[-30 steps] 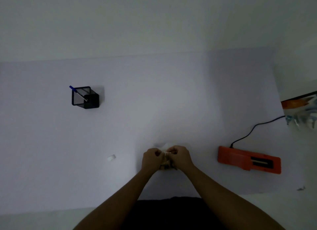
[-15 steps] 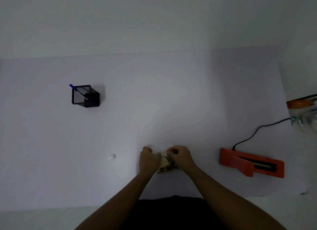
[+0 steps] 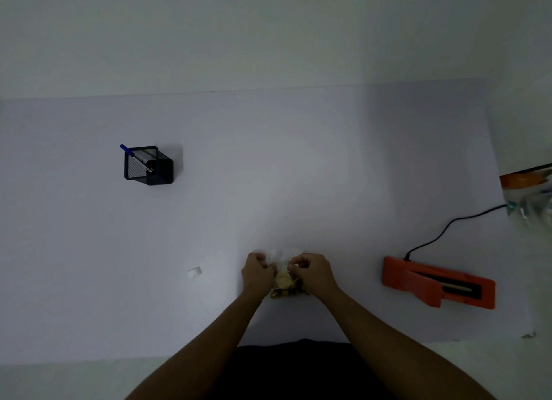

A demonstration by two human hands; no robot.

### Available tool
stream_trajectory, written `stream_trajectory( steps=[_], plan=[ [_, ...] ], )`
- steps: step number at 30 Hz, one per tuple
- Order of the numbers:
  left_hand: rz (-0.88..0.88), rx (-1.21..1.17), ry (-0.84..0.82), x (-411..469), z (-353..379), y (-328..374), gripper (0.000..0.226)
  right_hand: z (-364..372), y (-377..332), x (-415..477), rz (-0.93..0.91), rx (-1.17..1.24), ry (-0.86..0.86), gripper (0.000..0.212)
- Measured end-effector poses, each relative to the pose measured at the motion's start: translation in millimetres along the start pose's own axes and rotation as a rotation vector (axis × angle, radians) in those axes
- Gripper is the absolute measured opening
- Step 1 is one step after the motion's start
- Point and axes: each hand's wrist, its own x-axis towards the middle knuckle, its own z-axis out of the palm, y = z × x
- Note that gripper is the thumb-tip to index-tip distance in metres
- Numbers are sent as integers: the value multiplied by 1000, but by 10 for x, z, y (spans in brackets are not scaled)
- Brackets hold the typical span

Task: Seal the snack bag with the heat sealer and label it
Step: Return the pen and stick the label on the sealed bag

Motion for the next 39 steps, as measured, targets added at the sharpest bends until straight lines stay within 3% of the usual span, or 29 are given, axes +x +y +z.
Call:
stream_trajectory(
  steps=[13, 23, 32, 35, 39],
  plan=[
    [5, -120, -4, -23, 6, -37, 31, 65, -47, -1, 6, 1, 49, 7],
    [26, -183, -65, -53, 0, -18, 63, 64, -93, -28, 16, -2, 64, 5],
    [-5, -254, -82, -28, 18, -21, 54, 83, -67, -17, -6, -16, 73, 6],
    [6, -275, -97, -40, 16, -5, 55, 99, -59, -25, -9, -8, 79, 15],
    [51, -250, -107, -38, 17, -24, 48, 110, -72, -47, 11, 34, 139, 49]
  ],
)
